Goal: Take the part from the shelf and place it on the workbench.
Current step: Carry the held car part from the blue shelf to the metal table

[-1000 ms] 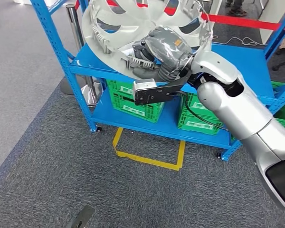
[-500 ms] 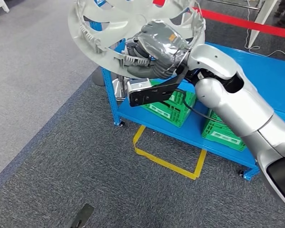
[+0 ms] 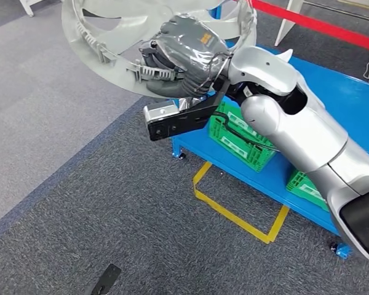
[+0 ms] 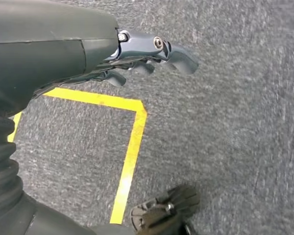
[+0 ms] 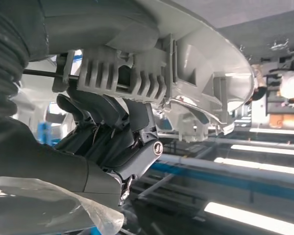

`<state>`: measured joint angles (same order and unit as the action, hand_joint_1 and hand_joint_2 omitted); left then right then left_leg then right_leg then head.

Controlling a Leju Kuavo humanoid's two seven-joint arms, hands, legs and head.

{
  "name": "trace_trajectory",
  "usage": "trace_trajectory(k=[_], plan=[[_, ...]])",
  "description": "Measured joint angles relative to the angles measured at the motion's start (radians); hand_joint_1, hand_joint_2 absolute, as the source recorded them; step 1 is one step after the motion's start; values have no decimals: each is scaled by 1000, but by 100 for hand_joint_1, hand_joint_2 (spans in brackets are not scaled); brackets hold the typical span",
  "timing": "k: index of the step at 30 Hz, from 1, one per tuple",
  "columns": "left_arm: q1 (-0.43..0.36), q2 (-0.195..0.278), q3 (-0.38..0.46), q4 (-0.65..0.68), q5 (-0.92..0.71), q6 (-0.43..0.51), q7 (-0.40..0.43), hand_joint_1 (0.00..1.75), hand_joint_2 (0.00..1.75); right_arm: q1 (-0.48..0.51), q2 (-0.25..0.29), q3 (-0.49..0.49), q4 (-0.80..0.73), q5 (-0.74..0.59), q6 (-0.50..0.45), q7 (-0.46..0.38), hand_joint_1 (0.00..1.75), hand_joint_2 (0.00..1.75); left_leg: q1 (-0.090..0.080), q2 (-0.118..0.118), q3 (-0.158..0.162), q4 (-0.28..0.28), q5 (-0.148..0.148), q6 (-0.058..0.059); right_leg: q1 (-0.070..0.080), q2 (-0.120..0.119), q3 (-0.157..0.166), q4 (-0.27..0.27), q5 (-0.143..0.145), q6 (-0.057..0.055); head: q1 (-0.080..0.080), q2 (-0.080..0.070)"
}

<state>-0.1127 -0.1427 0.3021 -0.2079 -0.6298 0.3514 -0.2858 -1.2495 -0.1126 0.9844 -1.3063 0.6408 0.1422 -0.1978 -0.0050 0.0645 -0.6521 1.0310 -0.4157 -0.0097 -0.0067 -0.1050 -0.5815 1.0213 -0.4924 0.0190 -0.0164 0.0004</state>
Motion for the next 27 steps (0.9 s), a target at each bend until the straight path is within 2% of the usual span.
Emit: trace_trajectory(k=[1, 2, 3, 4, 6, 7, 8, 9, 10, 11, 13, 14, 15, 17, 18, 19, 21, 22, 23, 24, 25, 26, 27], plan=[[1, 1, 0, 0, 0, 0, 0, 0, 175, -1, 0, 1, -3, -1, 2, 0, 175, 175, 0, -12, -3, -2, 2, 8, 0, -11, 1, -1, -1, 4, 0, 0], [3, 2, 0, 0, 0, 0, 1, 0, 175, -1, 0, 3, -7, -2, 5, 0, 175, 175, 1, -23, -4, -5, 4, 14, -2, -11, 0, 1, -6, 9, 1, 0], [5, 3, 1, 0, 0, -1, 1, 0, 175, -2, 0, 4, -12, -4, 8, 0, 175, 175, 2, -34, -3, -8, 6, 21, -4, 3, -6, 14, -18, 12, 1, 0], [4, 4, 1, 0, 0, -1, 1, 0, 175, -3, 0, 6, -15, -5, 11, 0, 175, 175, 3, -45, -2, -10, 8, 28, -6, 29, -21, 47, -40, 14, 3, 0], [1, 4, 2, 0, 0, -2, 1, 0, 175, -5, 0, 10, -20, -6, 15, 0, 175, 175, 5, -68, -2, -12, 9, 37, -7, 85, -82, 169, -99, 13, 7, 0], [-1, 3, 2, 0, 0, -3, 1, 0, 175, -5, 0, 13, -22, -7, 17, 0, 175, 175, 4, -81, -2, -12, 9, 39, -5, 98, -117, 235, -121, 13, 8, 0], [-2, 3, 2, 0, 0, -4, 1, 0, 175, -5, 0, 17, -22, -7, 20, 0, 175, 175, 4, -95, -2, -11, 9, 39, -4, 104, -141, 277, -128, 12, 8, 0], [-2, 2, 2, 0, 0, -5, 1, 0, 175, -5, 1, 22, -24, -8, 22, 1, 175, 175, 3, -110, -1, -11, 10, 39, -4, 106, -148, 281, -114, 10, 8, 0], [-2, 3, 2, 0, 0, -6, 1, 0, 175, -6, 1, 25, -27, -8, 25, 2, 175, 175, 3, -125, 0, -10, 10, 39, -4, 109, -137, 248, -84, 7, 9, 0], [-2, 2, 2, 0, 0, -7, 1, 0, 175, -8, 3, 27, -29, -9, 27, 2, 175, 175, 3, -141, 1, -10, 10, 39, -4, 121, -109, 183, -44, 3, 9, 0], [-4, 2, 2, 0, -1, -8, 1, 0, 175, -15, 8, 32, -31, -9, 31, 4, 175, 175, 4, -166, -2, -7, 11, 35, -8, 164, -48, 58, 8, -4, 8, 0], [-5, 2, 2, 0, -1, -10, 1, 0, 175, -18, 12, 36, -32, -9, 32, 5, 175, 175, 6, -178, -7, -5, 14, 30, -8, 181, -31, 23, 16, -5, 7, 0], [-5, 2, 2, 0, -2, -11, 1, 0, 175, -20, 16, 40, -33, -9, 33, 6, 175, 175, 9, -188, -13, -5, 17, 24, -8, 187, -24, 11, 13, -5, 7, 0], [-2, 3, 2, 0, -4, -12, 1, 0, 175, -22, 29, 46, -38, -8, 34, 9, 175, 175, 15, -204, -21, -5, 20, 10, -6, 165, -18, 3, 16, -9, 8, 0], [1, 4, 2, 0, -5, -12, 1, 0, 175, -23, 37, 48, -40, -7, 34, 12, 175, 175, 14, -191, -25, 2, 14, 5, -7, 153, -15, -1, 17, -13, 6, 0], [1, 5, 2, 0, -6, -13, 2, 0, 175, -25, 44, 49, -43, -7, 35, 14, 175, 175, 11, -167, -36, 26, -2, -1, -9, 139, -10, -6, 19, -18, 2, 0], [-1, 6, 2, 0, -8, -14, 2, 0, 175, -29, 55, 54, -46, -6, 37, 19, 175, 175, 10, -103, -83, 132, -57, -11, -8, 112, -4, -10, 18, -25, -4, 0], [-3, 6, 2, 0, -8, -15, 3, 0, 175, -30, 58, 58, -47, -6, 38, 21, 175, 175, 13, -85, -113, 199, -86, -14, -6, 97, -2, -9, 16, -27, -5, 0], [-2, 7, 2, 0, -9, -15, 3, 0, 175, -31, 60, 62, -47, -6, 38, 22, 175, 175, 16, -76, -135, 249, -101, -16, -5, 83, -1, -9, 14, -28, -5, 0], [-2, 7, 2, 0, -10, -16, 3, 0, 175, -31, 62, 66, -47, -6, 38, 22, 175, 175, 18, -72, -142, 268, -101, -18, -4, 69, 1, -9, 11, -28, -5, 0], [0, 7, 2, 0, -10, -16, 3, 0, 175, -32, 66, 69, -47, -6, 39, 22, 175, 175, 19, -69, -129, 247, -82, -18, -4, 57, 3, -8, 9, -26, -5, 0], [0, 7, 2, 0, -11, -16, 3, 0, 175, -33, 69, 71, -48, -6, 39, 21, 175, 175, 19, -61, -100, 192, -50, -18, -4, 45, 7, -8, 6, -24, -5, 0], [0, 7, 2, 0, -11, -16, 3, 0, 175, -35, 71, 72, -50, -6, 39, 21, 175, 175, 17, -41, -62, 124, -23, -17, -3, 34, 11, -7, 1, -21, -5, 0]])
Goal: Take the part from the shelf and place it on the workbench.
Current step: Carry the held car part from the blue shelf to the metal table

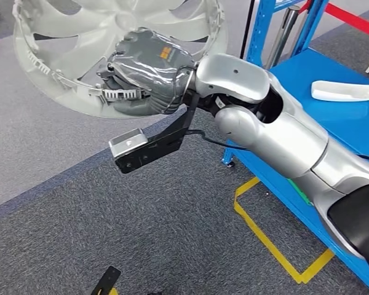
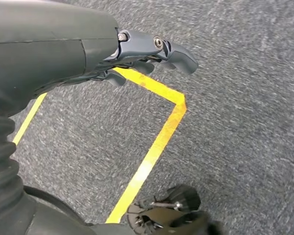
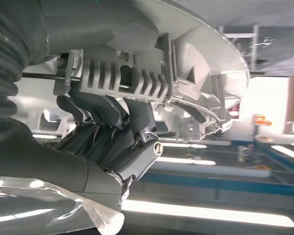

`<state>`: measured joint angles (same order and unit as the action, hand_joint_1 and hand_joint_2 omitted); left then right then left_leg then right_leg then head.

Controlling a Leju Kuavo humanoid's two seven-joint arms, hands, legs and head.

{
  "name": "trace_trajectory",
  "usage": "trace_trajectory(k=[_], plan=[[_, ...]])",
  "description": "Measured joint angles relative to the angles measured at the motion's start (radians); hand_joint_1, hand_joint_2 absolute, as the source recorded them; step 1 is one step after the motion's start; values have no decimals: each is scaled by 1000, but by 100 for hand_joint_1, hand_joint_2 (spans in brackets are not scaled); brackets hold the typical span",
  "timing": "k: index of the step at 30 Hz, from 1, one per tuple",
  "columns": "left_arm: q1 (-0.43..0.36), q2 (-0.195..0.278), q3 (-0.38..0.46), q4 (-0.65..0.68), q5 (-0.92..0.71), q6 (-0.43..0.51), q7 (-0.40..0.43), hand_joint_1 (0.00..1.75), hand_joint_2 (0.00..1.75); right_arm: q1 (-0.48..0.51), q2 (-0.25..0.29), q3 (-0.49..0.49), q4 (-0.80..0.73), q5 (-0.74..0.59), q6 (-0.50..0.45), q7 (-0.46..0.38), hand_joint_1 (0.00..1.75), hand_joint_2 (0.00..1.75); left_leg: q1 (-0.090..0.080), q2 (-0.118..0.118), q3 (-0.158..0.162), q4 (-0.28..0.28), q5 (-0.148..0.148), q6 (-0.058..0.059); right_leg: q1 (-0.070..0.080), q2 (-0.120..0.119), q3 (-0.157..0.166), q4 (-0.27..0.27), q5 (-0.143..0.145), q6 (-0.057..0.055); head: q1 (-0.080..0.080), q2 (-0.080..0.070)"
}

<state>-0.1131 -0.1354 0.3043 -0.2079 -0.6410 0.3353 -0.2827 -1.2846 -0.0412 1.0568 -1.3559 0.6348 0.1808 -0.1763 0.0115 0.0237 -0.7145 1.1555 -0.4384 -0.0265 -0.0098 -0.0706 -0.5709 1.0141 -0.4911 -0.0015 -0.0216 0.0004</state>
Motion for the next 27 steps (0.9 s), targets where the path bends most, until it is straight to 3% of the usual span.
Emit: trace_trajectory(k=[2, 3, 5, 7, 9, 10, 12, 17, 20, 21, 22, 23, 24, 25, 26, 27], plan=[[-3, 0, 0, 0, -2, 0, 0, 0, 175, -4, 2, 0, -2, 0, 0, -1, 175, 175, -9, 35, 51, -102, 27, 10, 6, -21, 4, 3, -9, 10, 0, 0], [-5, -1, 0, 0, -2, 0, 0, 0, 175, -6, 3, 1, -3, 0, 0, -1, 175, 175, -14, 43, 58, -119, 25, 17, 9, -30, 4, 3, -12, 15, 0, 0], [-4, 1, 0, 0, -2, 0, 1, 0, 175, -7, 3, 4, -4, 0, 0, -1, 175, 175, -16, 23, 55, -123, 24, 31, 9, -49, 8, 2, -19, 24, 1, 0], [-2, 3, 0, 0, -2, 0, 1, 0, 175, -9, 3, 7, -6, 0, 0, -2, 175, 175, -15, -1, 56, -126, 25, 42, 3, -19, -4, 30, -44, 32, 2, 0], [-3, 4, 0, 0, -2, 1, 2, 0, 175, -12, 3, 13, -8, 1, 0, -4, 175, 175, -14, -23, 58, -127, 26, 51, 0, 40, -56, 131, -94, 34, 4, 0], [-4, 4, 0, 0, -3, 1, 2, 0, 175, -12, 3, 15, -9, 1, 0, -4, 175, 175, -14, -31, 58, -127, 25, 54, 0, 56, -83, 184, -116, 34, 4, 0], [-5, 2, 0, 0, -3, 1, 2, 0, 175, -11, 3, 19, -9, 1, 0, -4, 175, 175, -14, -39, 58, -127, 25, 56, 1, 65, -113, 240, -136, 34, 5, 0], [-5, 2, 0, 0, -3, 1, 2, 0, 175, -10, 3, 19, -9, 1, 0, -4, 175, 175, -14, -40, 58, -127, 25, 56, 1, 66, -116, 244, -138, 34, 5, 0], [-5, 1, 0, 0, -3, 1, 2, 0, 175, -4, 2, 23, -10, 1, 0, -5, 175, 175, -15, -51, 59, -127, 24, 57, 1, 68, -143, 284, -144, 33, 5, 0], [-5, 0, 0, 0, -3, 1, 2, 0, 175, -1, 1, 26, -10, 1, 0, -5, 175, 175, -16, -58, 59, -127, 24, 57, 1, 70, -157, 300, -142, 32, 5, 0], [-4, 0, 0, 0, -4, 1, 3, 0, 175, 4, 0, 31, -10, 3, -1, -5, 175, 175, -16, -71, 61, -127, 24, 57, 2, 72, -161, 290, -121, 29, 5, 0], [-5, 0, 0, 0, -6, 1, 6, 0, 175, 9, -5, 38, -11, 6, -2, -6, 175, 175, -16, -97, 61, -125, 24, 56, 1, 93, -140, 223, -76, 22, 4, 0], [-3, 0, 0, 0, -9, 0, 9, 0, 175, 11, -9, 46, -11, 11, -4, -8, 175, 175, -15, -100, 52, -111, 15, 45, 1, 98, -103, 140, -32, 14, 3, 0], [-3, 0, 0, 0, -11, 0, 12, 0, 175, 13, -14, 55, -11, 15, -5, -9, 175, 175, -12, -96, 36, -80, -3, 34, 1, 99, -66, 57, 10, 4, 1, 0], [-3, 0, 0, 0, -13, -1, 13, 0, 175, 14, -17, 64, -11, 18, -6, -11, 175, 175, -9, -82, 9, -30, -29, 21, 2, 95, -34, -5, 33, -4, -1, 0], [-3, 0, 0, 0, -14, -2, 13, 0, 175, 15, -16, 70, -11, 19, -6, -12, 175, 175, -6, -53, -23, 35, -60, 9, 3, 67, -27, -10, 33, -8, -2, 0]])
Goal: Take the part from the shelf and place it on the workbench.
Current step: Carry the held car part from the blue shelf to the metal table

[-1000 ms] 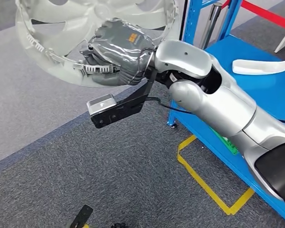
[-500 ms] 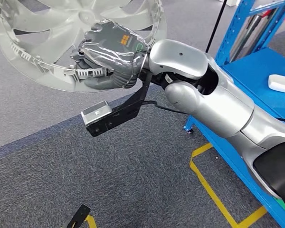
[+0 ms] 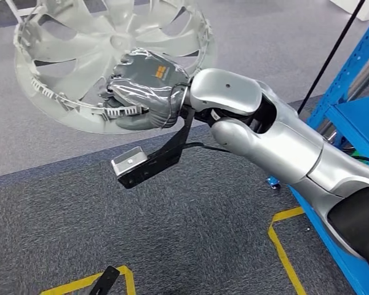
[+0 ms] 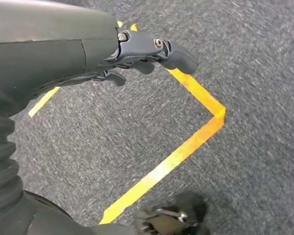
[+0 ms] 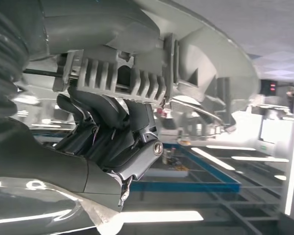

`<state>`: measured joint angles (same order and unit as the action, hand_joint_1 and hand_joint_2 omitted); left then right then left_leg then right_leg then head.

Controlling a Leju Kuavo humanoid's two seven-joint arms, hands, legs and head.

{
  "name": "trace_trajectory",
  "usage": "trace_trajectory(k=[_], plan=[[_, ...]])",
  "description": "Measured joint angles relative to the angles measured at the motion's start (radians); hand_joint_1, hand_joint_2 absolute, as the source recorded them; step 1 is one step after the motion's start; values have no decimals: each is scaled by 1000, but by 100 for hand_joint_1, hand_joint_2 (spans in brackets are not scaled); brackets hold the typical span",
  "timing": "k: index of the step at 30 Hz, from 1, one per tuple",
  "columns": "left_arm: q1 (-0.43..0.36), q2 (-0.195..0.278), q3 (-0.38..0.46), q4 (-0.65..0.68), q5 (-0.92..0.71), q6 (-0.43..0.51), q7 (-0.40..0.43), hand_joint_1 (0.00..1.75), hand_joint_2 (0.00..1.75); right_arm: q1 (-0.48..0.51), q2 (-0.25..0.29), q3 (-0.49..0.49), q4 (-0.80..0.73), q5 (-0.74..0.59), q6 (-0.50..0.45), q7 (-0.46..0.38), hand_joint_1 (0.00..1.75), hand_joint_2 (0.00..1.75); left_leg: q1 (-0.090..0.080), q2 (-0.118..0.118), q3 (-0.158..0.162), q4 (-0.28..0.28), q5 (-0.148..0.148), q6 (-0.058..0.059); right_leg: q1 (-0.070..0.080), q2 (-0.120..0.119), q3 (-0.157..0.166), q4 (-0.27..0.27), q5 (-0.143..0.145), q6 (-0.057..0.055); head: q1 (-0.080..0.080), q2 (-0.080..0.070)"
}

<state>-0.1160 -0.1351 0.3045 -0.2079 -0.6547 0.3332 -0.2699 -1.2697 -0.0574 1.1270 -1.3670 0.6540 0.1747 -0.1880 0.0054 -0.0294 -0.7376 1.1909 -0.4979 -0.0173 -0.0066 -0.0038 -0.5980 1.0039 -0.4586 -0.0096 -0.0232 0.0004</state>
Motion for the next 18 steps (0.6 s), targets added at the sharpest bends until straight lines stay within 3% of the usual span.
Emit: trace_trajectory(k=[2, 3, 4, 6, 8, 11, 13, 15, 17, 18], plan=[[-2, 0, 0, 0, -4, -5, 3, 0, 175, 2, 6, 8, 2, 0, 0, 3, 175, 175, 8, 17, -43, 93, -29, -9, 1, -29, 2, 1, -4, -1, 0, 0], [-2, 0, 0, 0, -7, -7, 5, 0, 175, 3, 12, 12, 3, 0, 0, 4, 175, 175, 12, 22, -42, 92, -19, -12, 1, -41, 3, 2, -6, 0, 0, 0], [-1, 0, 0, 0, -9, -9, 6, 0, 175, 3, 20, 14, 5, 1, 0, 6, 175, 175, 15, 29, -21, 53, 8, -15, 1, -53, 4, 3, -9, 1, -1, 0], [-3, 0, 0, 0, -12, -10, 7, 0, 175, 3, 35, 18, 7, 1, 1, 7, 175, 175, 12, 68, 46, -76, 63, -17, 3, -73, 7, 8, -17, 9, -2, 0], [-7, -1, 0, 0, -13, -11, 7, 0, 175, 3, 42, 20, 8, 1, 1, 7, 175, 175, 3, 96, 80, -147, 81, -5, 9, -92, 9, 14, -24, 19, -1, 0], [-7, 0, 0, 0, -14, -11, 8, 0, 175, 4, 49, 22, 9, 1, 1, 6, 175, 175, -2, 67, 77, -153, 81, 20, 8, -116, 11, 18, -34, 31, -1, 0], [-7, 2, 0, 0, -15, -11, 8, 0, 175, 3, 52, 22, 9, 2, 1, 5, 175, 175, 1, 43, 80, -156, 83, 34, 1, -75, -8, 60, -65, 39, 1, 0], [-9, 1, 0, 0, -16, -12, 8, 0, 175, 3, 54, 25, 9, 6, 0, 5, 175, 175, 2, 19, 80, -157, 84, 43, -3, -16, -69, 181, -120, 40, 6, 0], [-8, -1, 0, 0, -17, -12, 8, 0, 175, 8, 57, 36, 8, 18, 0, 12, 175, 175, 0, -9, 80, -157, 85, 47, -1, 1, -134, 297, -154, 37, 8, 0], [-6, -1, 0, 0, -17, -12, 8, 0, 175, 11, 60, 43, 6, 26, 1, 18, 175, 175, -1, -24, 81, -157, 85, 47, 0, 4, -146, 310, -146, 34, 9, 0]])
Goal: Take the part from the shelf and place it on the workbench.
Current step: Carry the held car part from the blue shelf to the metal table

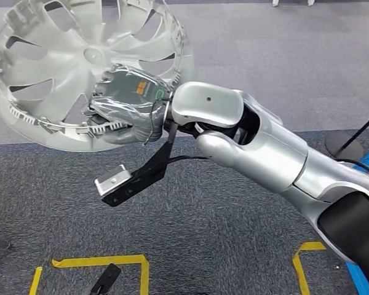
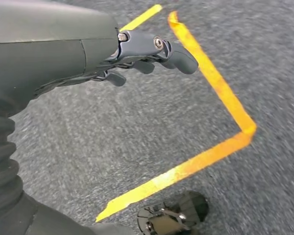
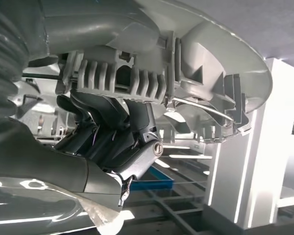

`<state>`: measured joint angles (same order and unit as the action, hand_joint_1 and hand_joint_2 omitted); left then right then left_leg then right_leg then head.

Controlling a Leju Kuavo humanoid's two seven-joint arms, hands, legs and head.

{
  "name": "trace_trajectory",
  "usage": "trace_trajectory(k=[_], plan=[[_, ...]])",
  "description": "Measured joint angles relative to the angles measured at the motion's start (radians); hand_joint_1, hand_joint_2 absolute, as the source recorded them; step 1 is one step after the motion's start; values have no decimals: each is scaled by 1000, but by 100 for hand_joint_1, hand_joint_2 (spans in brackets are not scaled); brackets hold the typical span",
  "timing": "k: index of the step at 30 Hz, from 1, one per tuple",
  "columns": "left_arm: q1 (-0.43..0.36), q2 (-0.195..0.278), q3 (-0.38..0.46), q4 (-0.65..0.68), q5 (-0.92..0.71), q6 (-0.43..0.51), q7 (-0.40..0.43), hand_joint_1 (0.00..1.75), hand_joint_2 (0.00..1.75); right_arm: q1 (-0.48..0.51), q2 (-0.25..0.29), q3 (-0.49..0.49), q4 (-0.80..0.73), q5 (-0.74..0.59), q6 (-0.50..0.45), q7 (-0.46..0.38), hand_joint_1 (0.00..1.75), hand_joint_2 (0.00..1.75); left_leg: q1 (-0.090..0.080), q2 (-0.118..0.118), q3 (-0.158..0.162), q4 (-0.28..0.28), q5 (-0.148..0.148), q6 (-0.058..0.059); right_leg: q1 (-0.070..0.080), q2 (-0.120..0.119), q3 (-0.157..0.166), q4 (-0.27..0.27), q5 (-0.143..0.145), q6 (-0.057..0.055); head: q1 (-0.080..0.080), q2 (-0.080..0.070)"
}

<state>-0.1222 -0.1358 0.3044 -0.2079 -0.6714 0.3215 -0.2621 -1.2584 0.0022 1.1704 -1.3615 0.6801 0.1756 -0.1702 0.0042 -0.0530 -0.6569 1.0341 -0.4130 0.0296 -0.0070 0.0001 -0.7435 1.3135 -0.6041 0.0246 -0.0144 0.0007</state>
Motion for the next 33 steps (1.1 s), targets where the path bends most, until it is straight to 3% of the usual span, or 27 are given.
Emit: trace_trajectory(k=[1, 2, 4, 6, 8, 10, 12, 14, 15, 16, 18, 20, 21, 23, 24, 26, 27, 29, 30, 31, 33], plan=[[2, 0, 0, 0, 0, 0, 0, 0, 175, 3, 2, 7, -3, 7, 0, 7, 175, 175, -1, -15, 0, 0, 1, 0, 1, 4, 9, -29, 27, -5, 0, 0], [4, 0, 0, 0, 0, 1, 0, 0, 175, 4, 4, 13, -7, 11, 0, 12, 175, 175, -1, -29, 0, 1, 1, -1, 1, 16, 37, -92, 65, -11, 0, 0], [6, -2, 0, 0, -1, 1, 0, 0, 175, 8, 7, 19, -14, 12, -3, 18, 175, 175, 0, -56, -3, 2, 4, -5, 1, 61, 103, -226, 117, -22, -1, 0], [8, -4, 0, 0, -2, 2, 0, 0, 175, 14, 6, 19, -18, 10, -11, 20, 175, 175, 6, -79, -10, 2, 8, -15, 2, 84, 135, -282, 126, -23, -1, 0], [14, -4, 0, 0, -2, 3, 0, 0, 175, 20, 2, 18, -19, 9, -22, 19, 175, 175, 12, -94, -15, 0, 12, -28, 4, 63, 142, -292, 131, -25, -1, 0], [19, -4, 0, 0, -3, 3, 0, 0, 175, 25, -3, 11, -19, 7, -36, 18, 175, 175, 8, -53, -28, 26, -8, -37, 2, 36, 151, -305, 138, -31, -4, 0], [16, -4, 0, 0, -6, 4, 0, 0, 175, 30, -12, -1, -18, 7, -48, 17, 175, 175, 5, 12, -69, 120, -64, -44, 1, 6, 156, -312, 140, -36, -7, 0], [14, -4, 0, 0, -13, 1, 1, 0, 175, 39, -22, -13, -17, 8, -54, 17, 175, 175, 11, 38, -118, 233, -109, -53, 2, -25, 157, -312, 137, -37, -8, 0], [15, -4, 0, 0, -16, -4, 0, 0, 175, 44, -25, -17, -16, 10, -56, 16, 175, 175, 14, 43, -125, 255, -110, -58, 2, -40, 157, -311, 135, -37, -8, 0], [15, -3, 0, 0, -17, -9, -3, 0, 175, 47, -28, -20, -15, 11, -56, 16, 175, 175, 18, 49, -115, 240, -93, -62, 1, -53, 158, -310, 133, -35, -8, 0], [15, -1, 0, 0, -18, -19, -10, 0, 175, 50, -31, -28, -15, 14, -56, 14, 175, 175, 20, 79, -54, 124, -35, -66, -1, -75, 160, -305, 126, -27, -8, 0], [11, 0, -1, 0, -18, -23, -19, 0, 175, 51, -34, -34, -15, 18, -56, 13, 175, 175, 10, 121, -8, 27, -8, -57, 4, -94, 159, -297, 118, -16, -10, 0], [9, 0, -1, 0, -18, -23, -23, 0, 175, 51, -35, -37, -14, 22, -56, 12, 175, 175, 5, 131, -2, 10, -10, -49, 8, -104, 160, -296, 115, -10, -10, 0], [6, 1, -1, 0, -18, -23, -28, 0, 175, 49, -37, -40, -14, 29, -55, 10, 175, 175, 1, 114, -4, 7, -12, -29, 10, -125, 164, -296, 109, 0, -10, 0], [6, 1, -1, 0, -18, -23, -28, 0, 175, 44, -40, -42, -13, 31, -53, 8, 175, 175, 2, 100, -3, 6, -12, -23, 6, -116, 163, -291, 100, 5, -9, 0], [2, 2, -1, 0, -18, -22, -26, 0, 175, 26, -48, -49, -11, 29, -43, 3, 175, 175, 6, 75, 0, 2, -10, -10, -2, -63, 133, -228, 62, 12, -7, 0], [0, 2, -1, 0, -19, -21, -25, 0, 175, 15, -54, -53, -9, 27, -37, 1, 175, 175, 7, 62, 1, 2, -10, -6, -4, -31, 100, -164, 33, 13, -5, 0], [-3, 1, -1, 0, -21, -21, -23, 0, 175, 1, -64, -64, -5, 22, -30, -1, 175, 175, 6, 33, 2, 2, -10, -1, -3, -5, 25, -29, -11, 13, -3, 0], [-2, 1, -1, 0, -22, -21, -22, 0, 175, -2, -67, -68, -3, 20, -28, -1, 175, 175, 6, 18, 3, 2, -10, 0, -3, -2, 1, 4, -11, 12, -3, 0], [0, 1, -1, 0, -22, -21, -21, 0, 175, -6, -69, -72, -2, 18, -26, 0, 175, 175, 5, 2, 4, 3, -11, 0, -3, 1, -5, -5, 10, 9, -3, 0], [2, 1, -1, 0, -23, -21, -20, 0, 175, -14, -72, -79, 0, 16, -22, 1, 175, 175, 6, -29, 7, 3, -11, -1, -3, 24, 37, -122, 91, 0, -2, 0]])
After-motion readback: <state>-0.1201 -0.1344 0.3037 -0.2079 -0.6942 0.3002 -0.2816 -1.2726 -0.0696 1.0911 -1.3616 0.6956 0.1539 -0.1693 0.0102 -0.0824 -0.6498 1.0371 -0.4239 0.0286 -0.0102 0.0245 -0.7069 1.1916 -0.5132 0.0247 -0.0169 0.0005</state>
